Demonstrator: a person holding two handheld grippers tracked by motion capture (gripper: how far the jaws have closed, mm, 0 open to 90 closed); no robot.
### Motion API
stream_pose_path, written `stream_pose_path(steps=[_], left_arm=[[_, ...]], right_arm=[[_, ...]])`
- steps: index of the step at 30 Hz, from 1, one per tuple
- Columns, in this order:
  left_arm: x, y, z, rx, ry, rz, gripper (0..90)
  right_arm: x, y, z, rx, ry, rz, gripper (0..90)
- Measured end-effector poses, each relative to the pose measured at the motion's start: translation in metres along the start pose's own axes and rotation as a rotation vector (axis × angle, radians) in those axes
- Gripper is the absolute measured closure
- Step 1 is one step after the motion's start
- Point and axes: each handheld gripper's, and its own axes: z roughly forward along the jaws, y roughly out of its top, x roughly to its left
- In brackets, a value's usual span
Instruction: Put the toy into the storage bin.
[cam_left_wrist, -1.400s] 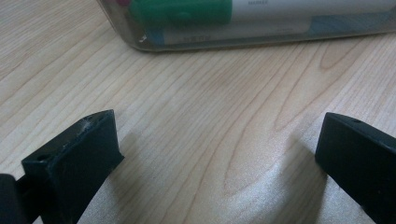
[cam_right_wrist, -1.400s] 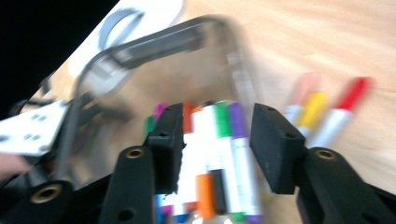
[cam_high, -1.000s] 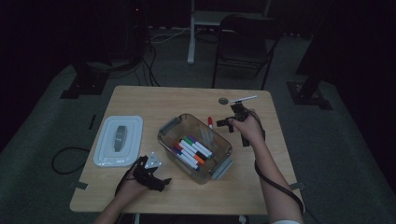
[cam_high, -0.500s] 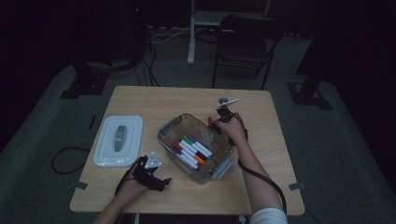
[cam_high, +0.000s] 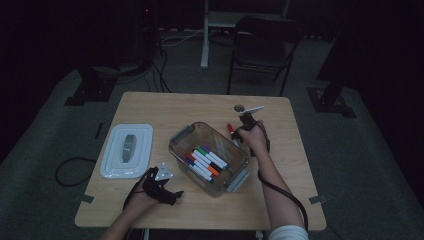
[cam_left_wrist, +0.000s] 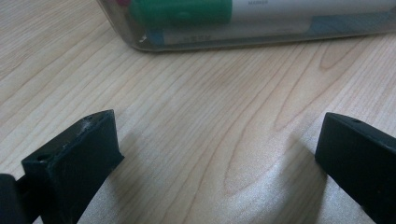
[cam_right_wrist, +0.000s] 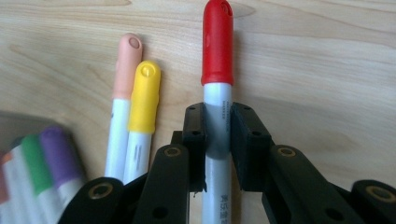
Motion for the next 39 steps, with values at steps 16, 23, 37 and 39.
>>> stream_pose_path(steps=[16,23,37,39], left_arm=[[0.0,0.0,0.0,0.0,0.0,0.0,0.4],[0.0,0.0,0.0,0.0,-0.001,-0.002,0.4],[0.0,0.0,0.0,0.001,0.0,-0.001,0.4],[0.0,0.0,0.0,-0.001,-0.001,-0.002,0.4]], right_arm=[[-0.002,-0.024,-0.08,-0.1,0.092,-0.054,76.8],[0.015,-0.034,-0.113,-0.163,0.148,-0.112,76.7],[0.079,-0.042,-0.136,-0.159,0.289,-0.28,76.8],[0.089,-0.043,-0.136,-0.156,0.313,-0.302,76.8]])
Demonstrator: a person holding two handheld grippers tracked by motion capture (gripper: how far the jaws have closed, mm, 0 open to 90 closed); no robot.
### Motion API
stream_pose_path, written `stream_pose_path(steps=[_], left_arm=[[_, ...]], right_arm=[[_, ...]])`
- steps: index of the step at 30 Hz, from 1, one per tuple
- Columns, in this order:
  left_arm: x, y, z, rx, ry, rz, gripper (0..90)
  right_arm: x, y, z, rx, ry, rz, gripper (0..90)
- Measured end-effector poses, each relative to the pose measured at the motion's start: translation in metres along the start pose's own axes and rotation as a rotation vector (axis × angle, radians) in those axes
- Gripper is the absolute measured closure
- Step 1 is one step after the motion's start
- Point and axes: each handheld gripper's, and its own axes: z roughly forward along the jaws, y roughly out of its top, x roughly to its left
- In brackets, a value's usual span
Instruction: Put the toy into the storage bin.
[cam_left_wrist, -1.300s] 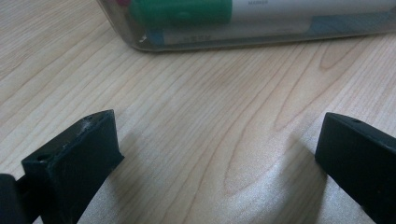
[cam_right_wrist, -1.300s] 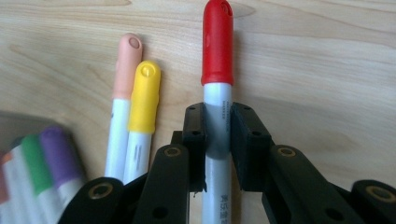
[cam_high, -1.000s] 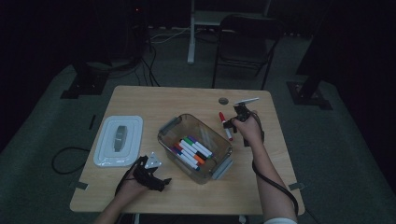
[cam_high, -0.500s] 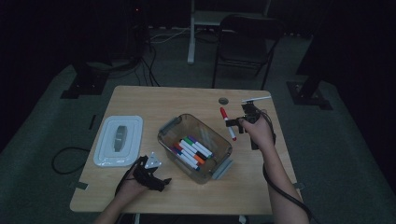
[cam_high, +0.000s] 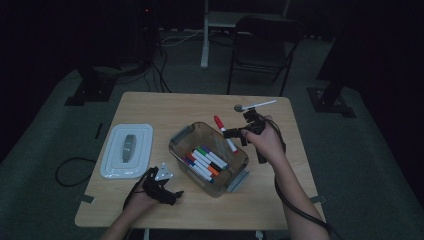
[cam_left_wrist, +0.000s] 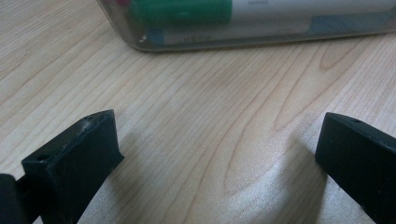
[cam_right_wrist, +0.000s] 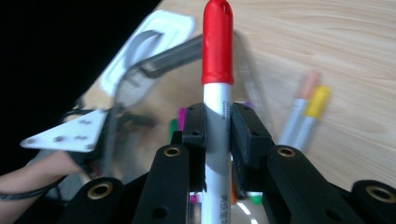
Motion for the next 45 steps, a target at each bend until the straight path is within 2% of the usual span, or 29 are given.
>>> stream_pose_path(steps=[2,6,13,15,20,23,28,32,33,37,40,42,45], left_arm=[[0.0,0.0,0.0,0.0,0.0,0.0,0.4],[0.0,0.0,0.0,0.001,0.0,0.001,0.4],[0.0,0.0,0.0,0.003,0.0,0.002,0.4],[0.0,0.0,0.0,0.003,0.0,0.002,0.4],[0.0,0.0,0.0,0.001,0.0,0.001,0.4],[0.0,0.0,0.0,0.001,0.0,0.001,0.4],[0.0,0.0,0.0,0.0,0.001,0.001,0.4],[0.0,0.0,0.0,0.0,0.001,0.0,0.4],[0.0,0.0,0.0,0.0,0.002,0.001,0.4],[0.0,0.0,0.0,0.001,0.0,0.001,0.4],[0.0,0.0,0.0,0.001,0.0,0.001,0.4],[0.0,0.0,0.0,0.001,0.0,0.001,0.4],[0.0,0.0,0.0,0.003,-0.001,0.002,0.4]], right_arm=[[0.01,0.001,0.006,0.01,0.02,-0.023,76.8],[0.029,0.001,0.028,0.079,0.046,-0.077,76.7],[0.046,-0.005,0.074,0.196,0.06,-0.125,76.7],[0.048,-0.007,0.085,0.23,0.076,-0.126,76.7],[0.053,-0.011,0.112,0.31,0.074,-0.14,76.7],[0.052,-0.015,0.127,0.347,0.086,-0.121,76.7],[0.049,-0.023,0.148,0.424,0.049,-0.121,76.7],[0.045,-0.026,0.156,0.464,0.028,-0.12,75.7],[0.044,-0.026,0.158,0.473,0.026,-0.125,73.1],[0.043,-0.025,0.154,0.44,0.035,-0.122,69.1],[0.044,-0.019,0.137,0.378,0.049,-0.131,66.1],[0.044,-0.013,0.12,0.314,0.054,-0.142,62.3],[0.038,-0.002,0.088,0.217,0.054,-0.138,61.7]])
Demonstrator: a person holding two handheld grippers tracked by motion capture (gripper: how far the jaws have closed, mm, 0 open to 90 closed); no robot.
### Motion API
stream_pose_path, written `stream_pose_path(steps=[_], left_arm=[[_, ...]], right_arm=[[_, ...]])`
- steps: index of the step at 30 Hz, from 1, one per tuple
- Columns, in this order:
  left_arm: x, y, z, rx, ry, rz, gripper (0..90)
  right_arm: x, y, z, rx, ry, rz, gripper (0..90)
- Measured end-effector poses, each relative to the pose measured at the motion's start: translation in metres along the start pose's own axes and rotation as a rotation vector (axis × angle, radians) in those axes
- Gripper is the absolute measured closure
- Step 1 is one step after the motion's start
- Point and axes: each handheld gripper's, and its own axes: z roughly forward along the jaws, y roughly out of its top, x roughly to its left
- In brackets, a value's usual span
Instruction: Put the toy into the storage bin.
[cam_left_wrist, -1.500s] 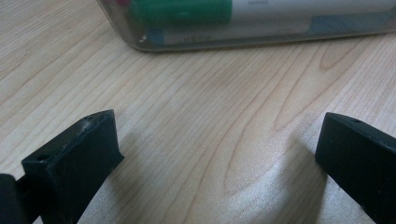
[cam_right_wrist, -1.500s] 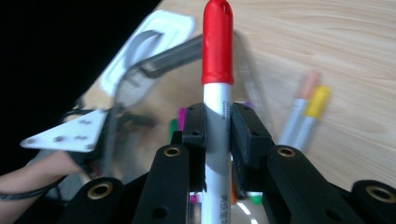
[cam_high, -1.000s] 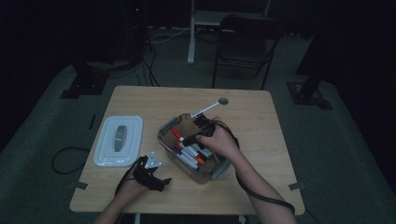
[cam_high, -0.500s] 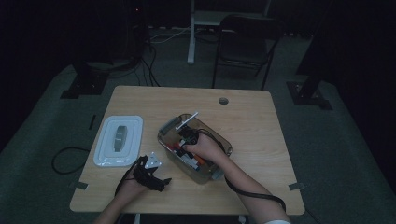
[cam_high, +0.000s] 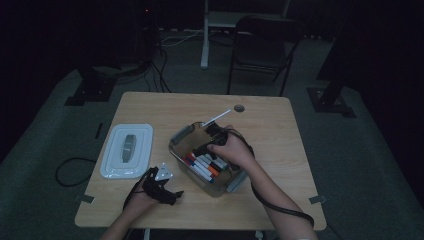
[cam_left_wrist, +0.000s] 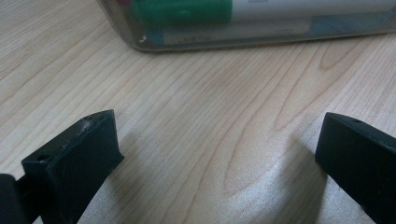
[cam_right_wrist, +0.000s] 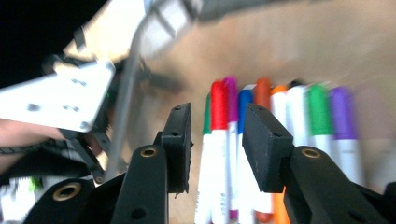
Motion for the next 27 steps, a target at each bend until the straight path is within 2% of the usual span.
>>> stream_pose_path(steps=[4,7,8,9,11,12,13,14,16,18,19,22,23,24,25,27], left_arm=[[0.0,0.0,0.0,-0.001,0.001,0.0,0.4],[0.0,0.0,0.0,-0.003,0.002,-0.001,0.4],[0.0,0.0,0.0,-0.003,0.002,-0.001,0.4],[0.0,0.0,0.0,-0.003,0.002,-0.002,0.4],[0.0,0.0,0.0,-0.004,0.001,-0.002,0.4],[0.0,0.0,0.0,-0.004,0.001,-0.002,0.4],[0.0,0.0,0.0,-0.004,0.001,-0.002,0.4],[0.0,0.0,0.0,-0.001,0.002,0.002,0.4],[0.0,0.0,0.0,-0.001,0.002,0.002,0.4],[0.0,0.0,0.0,-0.002,0.001,0.0,0.4],[0.0,0.0,0.0,-0.002,0.001,0.0,0.4],[0.0,0.0,0.0,-0.002,0.002,0.001,0.4],[0.0,0.0,0.0,-0.002,0.002,0.0,0.4],[0.0,0.0,0.0,-0.002,0.002,0.0,0.4],[0.0,0.0,0.0,-0.002,0.002,0.0,0.4],[0.0,0.0,0.0,-0.002,0.002,0.0,0.4]], right_arm=[[-0.014,-0.002,-0.035,-0.112,-0.056,-0.002,56.4],[-0.036,-0.006,-0.056,-0.161,-0.11,0.039,55.5],[-0.036,-0.006,-0.056,-0.161,-0.11,0.039,55.5],[-0.042,-0.007,-0.06,-0.169,-0.123,0.05,55.2],[-0.066,-0.014,-0.067,-0.193,-0.159,0.108,54.8],[-0.073,-0.016,-0.067,-0.194,-0.165,0.123,54.5],[-0.073,-0.016,-0.067,-0.194,-0.165,0.123,54.5],[-0.101,-0.026,-0.059,-0.18,-0.196,0.193,54.5],[-0.116,-0.032,-0.049,-0.17,-0.204,0.229,54.5],[-0.128,-0.038,-0.037,-0.151,-0.189,0.27,55.9],[-0.128,-0.038,-0.037,-0.151,-0.189,0.27,55.9],[-0.141,-0.043,-0.016,-0.096,-0.186,0.298,57.2],[-0.146,-0.044,-0.004,-0.08,-0.167,0.316,57.7],[-0.146,-0.044,-0.004,-0.08,-0.167,0.316,57.7],[-0.15,-0.042,0.006,-0.055,-0.169,0.325,59.6],[-0.151,-0.041,0.011,-0.043,-0.17,0.321,59.8]])
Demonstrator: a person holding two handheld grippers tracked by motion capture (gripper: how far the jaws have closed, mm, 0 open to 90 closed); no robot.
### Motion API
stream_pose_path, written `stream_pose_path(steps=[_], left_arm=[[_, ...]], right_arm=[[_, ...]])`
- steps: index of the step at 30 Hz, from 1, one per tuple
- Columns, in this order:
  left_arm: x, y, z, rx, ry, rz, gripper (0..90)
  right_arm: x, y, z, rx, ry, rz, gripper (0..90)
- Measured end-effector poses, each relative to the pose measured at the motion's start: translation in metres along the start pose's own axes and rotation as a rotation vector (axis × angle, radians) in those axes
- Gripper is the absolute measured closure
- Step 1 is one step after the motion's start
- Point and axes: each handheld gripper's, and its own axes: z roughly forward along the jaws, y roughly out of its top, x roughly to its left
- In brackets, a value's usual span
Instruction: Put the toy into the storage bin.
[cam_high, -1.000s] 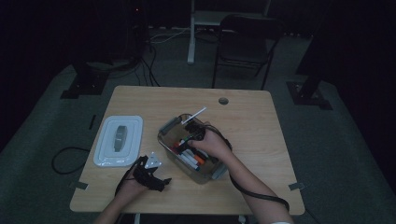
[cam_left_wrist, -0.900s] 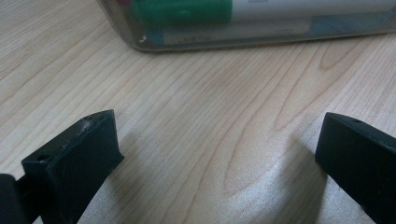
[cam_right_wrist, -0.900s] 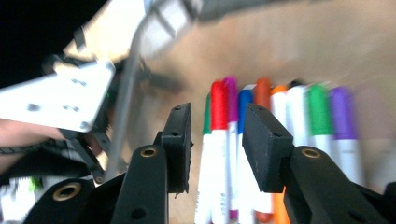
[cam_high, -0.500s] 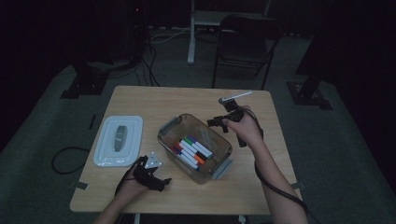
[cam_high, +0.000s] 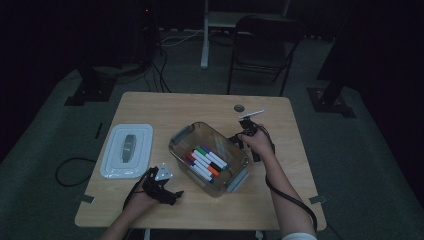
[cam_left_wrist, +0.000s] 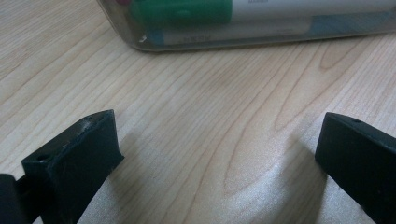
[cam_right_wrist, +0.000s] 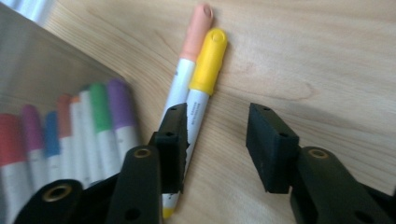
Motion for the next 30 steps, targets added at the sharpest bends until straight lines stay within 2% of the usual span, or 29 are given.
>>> stream_pose_path(steps=[2,7,8,11,14,17,18,19,22,24,25,28,30], left_arm=[[0.0,0.0,0.0,0.0,0.0,0.0,0.4],[0.0,0.0,0.0,0.0,0.0,0.0,0.4],[0.0,0.0,0.0,0.0,0.0,0.0,0.4],[0.0,0.0,0.0,0.0,0.0,0.001,0.4],[0.0,0.0,0.0,0.0,0.0,0.0,0.4],[0.0,0.0,0.0,0.0,0.0,0.0,0.4],[0.0,0.0,0.0,0.0,0.0,0.0,0.4],[0.0,0.0,0.0,0.0,0.0,0.0,0.4],[0.0,0.0,0.0,0.0,0.0,0.0,0.4],[0.0,0.0,0.0,0.0,0.0,0.0,0.4],[0.0,0.0,0.0,0.0,0.0,0.0,0.4],[0.0,0.0,0.0,0.0,0.0,0.0,0.4],[0.0,0.0,0.0,0.002,0.0,0.002,0.4]], right_arm=[[0.003,0.003,0.011,0.03,0.005,0.003,60.1],[0.01,0.006,0.022,0.066,0.002,-0.019,60.3],[0.013,0.007,0.026,0.084,-0.013,-0.033,62.8],[0.014,0.008,0.027,0.088,-0.024,-0.041,65.7],[0.014,0.009,0.026,0.112,-0.068,-0.038,76.4],[0.011,0.009,0.02,0.11,-0.11,-0.007,76.7],[0.008,0.008,0.013,0.091,-0.097,0.019,76.7],[0.008,0.008,0.013,0.091,-0.097,0.019,76.7],[0.003,0.008,-0.003,0.063,-0.081,0.043,76.7],[0.002,0.008,-0.024,0.026,-0.069,0.044,76.7],[0.002,0.008,-0.024,0.026,-0.069,0.044,76.7],[0.006,0.009,-0.047,-0.016,-0.051,0.041,76.7],[0.012,0.009,-0.063,-0.041,-0.045,0.022,76.7]])
